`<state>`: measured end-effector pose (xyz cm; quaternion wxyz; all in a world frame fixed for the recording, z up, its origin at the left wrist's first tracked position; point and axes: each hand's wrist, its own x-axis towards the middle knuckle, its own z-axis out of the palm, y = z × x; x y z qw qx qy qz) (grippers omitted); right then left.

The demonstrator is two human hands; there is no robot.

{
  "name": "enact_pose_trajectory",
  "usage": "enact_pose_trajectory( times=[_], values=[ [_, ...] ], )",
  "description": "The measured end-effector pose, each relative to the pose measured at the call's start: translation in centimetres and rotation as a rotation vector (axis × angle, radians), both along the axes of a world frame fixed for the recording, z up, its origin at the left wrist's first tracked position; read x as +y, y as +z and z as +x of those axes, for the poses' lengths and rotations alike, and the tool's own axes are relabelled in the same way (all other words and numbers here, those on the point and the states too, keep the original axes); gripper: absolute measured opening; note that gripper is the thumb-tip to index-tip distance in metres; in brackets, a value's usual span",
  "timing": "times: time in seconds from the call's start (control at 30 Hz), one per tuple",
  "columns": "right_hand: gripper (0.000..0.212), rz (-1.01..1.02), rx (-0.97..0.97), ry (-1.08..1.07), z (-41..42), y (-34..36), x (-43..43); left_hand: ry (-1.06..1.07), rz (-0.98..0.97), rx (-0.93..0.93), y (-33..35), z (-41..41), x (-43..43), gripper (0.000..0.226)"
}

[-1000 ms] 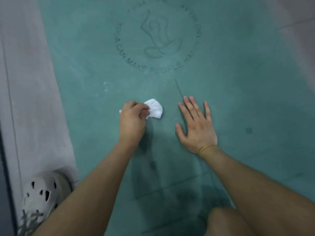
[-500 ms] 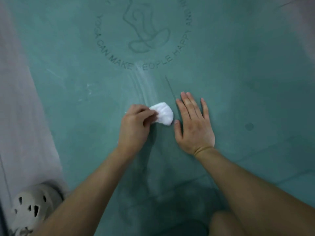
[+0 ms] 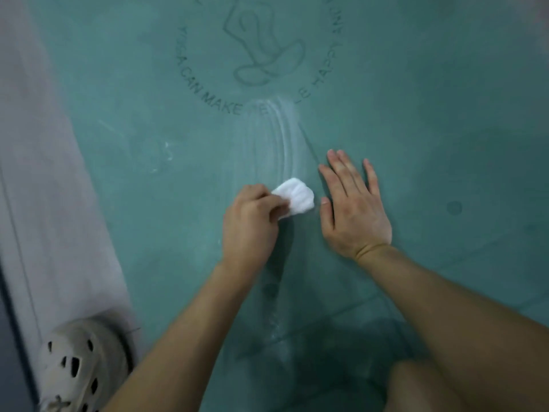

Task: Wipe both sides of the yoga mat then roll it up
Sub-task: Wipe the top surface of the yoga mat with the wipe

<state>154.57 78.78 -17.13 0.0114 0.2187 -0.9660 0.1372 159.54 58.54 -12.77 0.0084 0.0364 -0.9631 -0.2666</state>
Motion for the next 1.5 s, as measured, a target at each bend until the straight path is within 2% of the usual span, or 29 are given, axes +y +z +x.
enact_pose_trajectory(
  times=[0.13,0.23,0.3,0.4,0.53,0.67,0.77,0.87,0.97,1.03,1.13,1.2,1.27,1.33,1.4,1.43,1.5],
  values=[
    [0.068,0.034,-0.002,-0.002,0.0,0.1,-0.1,0.204,-0.118,0.086,-0.7,-10.4,-2.7,0.015],
    [0.07,0.033,0.002,-0.006,0.1,0.2,-0.3,0.255,-0.124,0.072,-0.9,-9.3,-2.4,0.02],
    [0.071,0.029,0.0,-0.013,0.0,0.3,-0.2,0.134,-0.124,0.089,-1.1,-3.3,-1.0,0.025],
    [0.071,0.022,0.002,-0.016,0.0,0.2,-0.3,-0.04,-0.139,0.031,-1.4,4.9,-0.1,0.055],
    [0.07,0.022,-0.008,-0.016,0.0,0.3,-0.2,-0.214,-0.13,0.018,-2.2,6.0,0.0,0.066],
    [0.07,0.018,-0.004,-0.014,0.0,0.1,-0.2,-0.279,-0.134,-0.057,-1.5,4.7,0.8,0.059],
    [0.07,0.028,-0.01,-0.011,0.0,0.2,-0.2,-0.27,-0.215,-0.089,-1.4,4.3,0.6,0.069],
    [0.071,0.032,-0.009,-0.013,-0.1,0.2,-0.1,-0.054,-0.29,-0.115,-2.8,-2.3,-2.6,0.074],
    [0.068,0.027,-0.006,-0.012,-0.1,0.0,-0.1,0.126,-0.269,-0.172,-3.0,-8.6,-5.1,0.074],
    [0.066,0.016,-0.004,-0.014,-0.1,0.0,-0.1,-0.002,-0.297,-0.142,-2.5,-7.0,-3.8,0.071],
    [0.064,0.0,-0.002,-0.015,-0.1,-0.1,-0.1,-0.408,-0.296,-0.12,-1.3,1.4,-2.0,0.068],
    [0.064,0.0,-0.005,-0.011,-0.1,-0.1,-0.1,-0.535,-0.323,-0.108,-1.1,2.3,-3.6,0.068],
    [0.064,0.007,-0.01,-0.008,0.0,-0.1,-0.2,-0.452,-0.373,-0.094,-2.2,-2.5,-5.6,0.066],
    [0.064,0.012,-0.01,-0.011,0.0,-0.2,-0.1,-0.205,-0.385,-0.122,-2.7,-9.5,-6.7,0.068],
    [0.064,0.01,-0.006,-0.009,0.0,-0.3,-0.1,-0.025,-0.377,-0.141,-2.9,-13.0,-5.8,0.071],
    [0.064,0.005,-0.005,-0.004,0.0,-0.3,-0.1,-0.036,-0.374,-0.135,-2.9,-12.7,-4.4,0.07],
    [0.063,-0.005,-0.004,-0.006,-0.1,-0.2,-0.2,-0.292,-0.384,-0.081,-2.5,-8.4,-2.1,0.066]
  ],
)
